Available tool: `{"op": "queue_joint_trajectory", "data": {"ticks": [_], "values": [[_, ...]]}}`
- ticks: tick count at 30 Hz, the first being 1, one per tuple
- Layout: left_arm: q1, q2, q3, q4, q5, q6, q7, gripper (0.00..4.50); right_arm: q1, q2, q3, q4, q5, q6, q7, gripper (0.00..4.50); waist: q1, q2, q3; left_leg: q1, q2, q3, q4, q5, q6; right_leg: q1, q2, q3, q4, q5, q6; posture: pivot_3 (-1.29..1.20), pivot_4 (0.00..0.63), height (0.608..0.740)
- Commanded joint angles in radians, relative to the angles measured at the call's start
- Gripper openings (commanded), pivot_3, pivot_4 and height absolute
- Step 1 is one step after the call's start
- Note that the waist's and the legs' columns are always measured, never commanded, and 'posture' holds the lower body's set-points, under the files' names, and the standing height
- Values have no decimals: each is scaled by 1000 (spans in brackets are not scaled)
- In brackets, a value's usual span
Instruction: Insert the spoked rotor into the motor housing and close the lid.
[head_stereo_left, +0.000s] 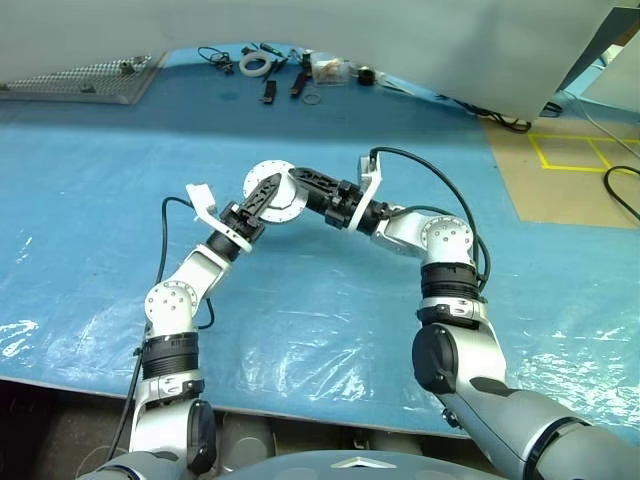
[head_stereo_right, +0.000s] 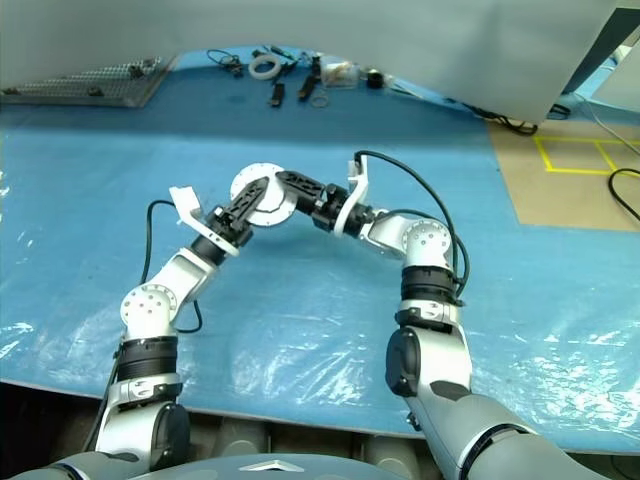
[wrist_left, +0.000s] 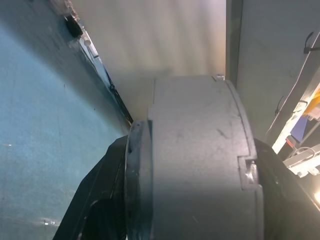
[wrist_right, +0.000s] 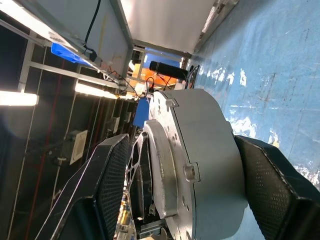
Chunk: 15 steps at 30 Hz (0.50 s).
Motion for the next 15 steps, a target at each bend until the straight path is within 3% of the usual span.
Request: {"op": "queue_joint_trajectory", "data": {"ticks": [1,3,9,15], "values": [[-34,11,45,-54,-27,-42,6,2638,-35,6,-9,-6,43,9,12,3511,-1,0,0,0,0,0,0,0,0,0,0,0,0,0,0,0,150,740],[-31,11,44,-64,-36,-33,-1,2455,-40,6,-9,0,42,10,13,3523,-1,0,0,0,0,0,0,0,0,0,0,0,0,0,0,0,150,740],[-32,10,52,-90,-19,-51,39,2454,-49,10,-4,13,41,8,17,3523,1,0,0,-1,0,0,1,0,0,0,0,0,0,0,0,0,150,740],[-47,81,149,-98,-27,-112,92,2454,-56,-9,3,28,26,-7,33,3523,-6,-1,0,0,0,-1,1,0,0,0,1,0,1,0,0,0,150,740]]}}
